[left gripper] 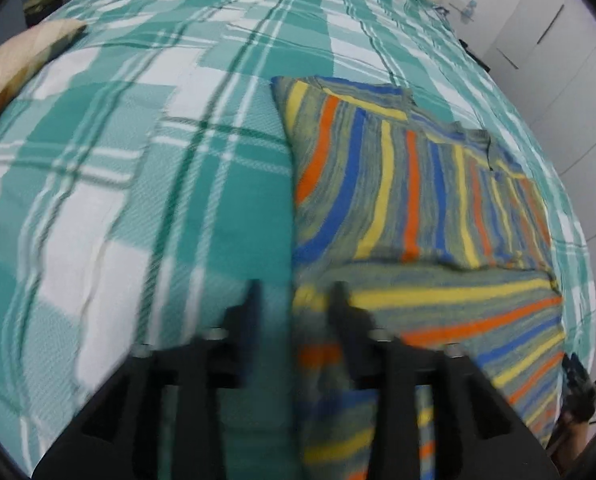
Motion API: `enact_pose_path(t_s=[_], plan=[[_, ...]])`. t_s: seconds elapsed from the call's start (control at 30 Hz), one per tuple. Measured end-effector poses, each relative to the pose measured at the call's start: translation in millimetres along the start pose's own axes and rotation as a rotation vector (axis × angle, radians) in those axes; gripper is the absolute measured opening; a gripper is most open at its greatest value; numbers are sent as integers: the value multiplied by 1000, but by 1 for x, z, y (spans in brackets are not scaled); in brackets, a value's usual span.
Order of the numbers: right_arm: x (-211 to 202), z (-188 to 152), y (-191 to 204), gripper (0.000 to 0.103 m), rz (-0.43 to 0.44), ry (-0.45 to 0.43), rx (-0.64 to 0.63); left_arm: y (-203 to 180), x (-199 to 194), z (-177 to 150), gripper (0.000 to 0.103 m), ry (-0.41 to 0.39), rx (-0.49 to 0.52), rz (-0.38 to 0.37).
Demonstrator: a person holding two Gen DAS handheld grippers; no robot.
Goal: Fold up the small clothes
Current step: 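Lift the hem with the left tool and fold it over toward the collar, then open the left tool and release the folded hem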
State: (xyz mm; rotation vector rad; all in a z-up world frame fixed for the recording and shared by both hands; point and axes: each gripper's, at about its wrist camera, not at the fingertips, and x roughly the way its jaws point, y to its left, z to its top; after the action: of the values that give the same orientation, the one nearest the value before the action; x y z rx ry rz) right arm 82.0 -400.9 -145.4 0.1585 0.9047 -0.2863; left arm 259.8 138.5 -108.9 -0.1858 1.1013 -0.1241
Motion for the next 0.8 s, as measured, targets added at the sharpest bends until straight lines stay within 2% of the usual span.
enact_pose_path(t_s=[0.03,0.07,0.17,0.27,0.37,0.5,0.63,0.8], plan=[[0,0,0,103,-1,-1,0,1,-8,-6,67,-15,12,25],[0,0,0,103,-1,-3,0,1,-18,-16,70,-33,29,52],[0,0,0,103,-2,-3,-1,2,-43,-49,71,-51,69,59],[0,0,0,103,-4,-5,-3,-2,-63,-97,80,-53,89,49],[0,0,0,103,-4,-6,-2,-7,-69,-137,82,-40,103,68],[-3,0,-1,103,-7,-10,-2,-11,-73,-179,87,-70,126,102],[-6,-3,0,103,-12,-12,-11,-20,-75,-193,93,-70,230,149],[-11,-9,0,103,-16,-9,-18,-13,-75,-193,93,-63,198,126]])
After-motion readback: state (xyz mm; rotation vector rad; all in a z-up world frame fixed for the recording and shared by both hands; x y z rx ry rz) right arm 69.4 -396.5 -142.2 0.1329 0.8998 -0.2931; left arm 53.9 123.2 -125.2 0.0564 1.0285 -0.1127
